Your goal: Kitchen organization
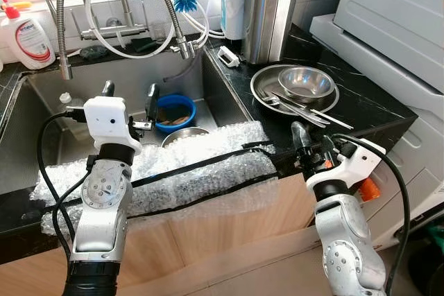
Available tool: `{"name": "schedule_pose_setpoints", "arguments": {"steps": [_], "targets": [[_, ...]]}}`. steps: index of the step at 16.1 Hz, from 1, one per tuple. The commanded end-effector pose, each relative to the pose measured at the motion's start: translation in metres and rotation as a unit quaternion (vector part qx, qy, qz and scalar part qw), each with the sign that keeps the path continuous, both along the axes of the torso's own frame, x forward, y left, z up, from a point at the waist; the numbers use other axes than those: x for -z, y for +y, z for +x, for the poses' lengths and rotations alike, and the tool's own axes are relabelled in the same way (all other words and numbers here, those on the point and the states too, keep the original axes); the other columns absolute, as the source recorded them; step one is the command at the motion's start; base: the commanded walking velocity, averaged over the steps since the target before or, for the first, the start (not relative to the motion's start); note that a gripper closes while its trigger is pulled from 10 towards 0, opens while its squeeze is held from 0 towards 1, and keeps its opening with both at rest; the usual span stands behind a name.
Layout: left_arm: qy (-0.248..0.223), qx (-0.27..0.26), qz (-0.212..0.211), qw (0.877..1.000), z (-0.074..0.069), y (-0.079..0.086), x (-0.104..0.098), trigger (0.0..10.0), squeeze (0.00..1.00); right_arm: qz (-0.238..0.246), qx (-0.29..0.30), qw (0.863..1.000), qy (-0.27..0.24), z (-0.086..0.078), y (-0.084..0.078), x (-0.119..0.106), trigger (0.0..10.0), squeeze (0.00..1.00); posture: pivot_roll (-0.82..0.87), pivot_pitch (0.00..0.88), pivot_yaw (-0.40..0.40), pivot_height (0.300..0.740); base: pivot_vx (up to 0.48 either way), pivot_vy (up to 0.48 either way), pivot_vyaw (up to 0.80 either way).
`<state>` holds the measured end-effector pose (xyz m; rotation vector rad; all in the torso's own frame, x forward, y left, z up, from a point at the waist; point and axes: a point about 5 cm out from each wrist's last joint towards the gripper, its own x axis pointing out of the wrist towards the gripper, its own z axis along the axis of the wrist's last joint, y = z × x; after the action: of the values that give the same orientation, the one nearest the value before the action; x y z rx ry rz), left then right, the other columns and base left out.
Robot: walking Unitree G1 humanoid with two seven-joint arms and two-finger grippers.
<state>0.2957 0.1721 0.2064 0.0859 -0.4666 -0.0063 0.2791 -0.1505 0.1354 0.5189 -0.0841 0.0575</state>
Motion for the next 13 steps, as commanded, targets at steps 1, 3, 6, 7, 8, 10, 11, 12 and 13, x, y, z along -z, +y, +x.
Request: {"name": "schedule_pose_setpoints", "arguments": {"steps": [1,3,6,7,8,10,11,12,13], "targets": [[-0.006,-0.001,0.000,1.000,0.001,0.000,-0.002,10.0,0.00,0.009,0.001,1.000,-0.001,0.003,0.004,0.000,0.0,0.00,-0.11,0.000,0.037,0.740,0.000,0.000,0.00],[-0.005,0.001,0.000,1.000,0.001,-0.001,-0.002,10.0,0.00,0.006,0.005,1.000,0.003,0.005,0.004,0.001,10.0,0.00,-0.11,0.000,0.037,0.740,0.000,0.000,0.00],[-0.004,0.003,0.001,1.000,0.001,-0.002,-0.001,10.0,0.00,0.008,0.013,1.000,0.011,0.007,0.002,0.004,0.0,0.00,-0.11,0.000,0.040,0.740,0.000,0.000,0.00],[-0.004,0.003,0.000,1.000,0.001,-0.002,-0.001,10.0,0.00,0.009,0.013,1.000,0.009,0.008,0.003,0.004,1.3,0.00,-0.11,0.000,0.037,0.740,0.000,0.000,0.00],[-0.004,0.002,0.000,1.000,0.001,-0.002,-0.001,10.0,0.00,0.009,0.016,1.000,0.006,0.009,0.003,0.002,10.0,0.00,-0.11,0.000,0.039,0.740,0.000,0.000,0.00],[-0.005,0.001,0.001,1.000,0.002,-0.001,-0.002,10.0,0.00,0.012,0.020,1.000,0.003,0.013,0.004,0.000,10.0,0.00,-0.11,0.000,0.039,0.740,0.000,0.000,0.00],[-0.005,0.001,0.000,1.000,0.002,-0.001,-0.002,10.0,0.00,0.010,0.020,1.000,0.001,0.014,0.004,-0.001,10.0,0.00,-0.11,0.000,0.039,0.740,0.000,0.000,0.00],[-0.005,0.002,0.000,1.000,0.002,-0.002,-0.002,10.0,0.00,0.012,0.020,1.000,-0.001,0.015,0.004,-0.001,10.0,0.00,-0.11,0.000,0.039,0.740,0.000,0.000,0.00],[-0.005,0.002,0.000,1.000,0.002,-0.002,-0.002,10.0,0.00,0.012,0.020,1.000,-0.001,0.015,0.004,-0.002,10.0,0.00,-0.11,0.000,0.039,0.740,0.000,0.000,0.00]]}}
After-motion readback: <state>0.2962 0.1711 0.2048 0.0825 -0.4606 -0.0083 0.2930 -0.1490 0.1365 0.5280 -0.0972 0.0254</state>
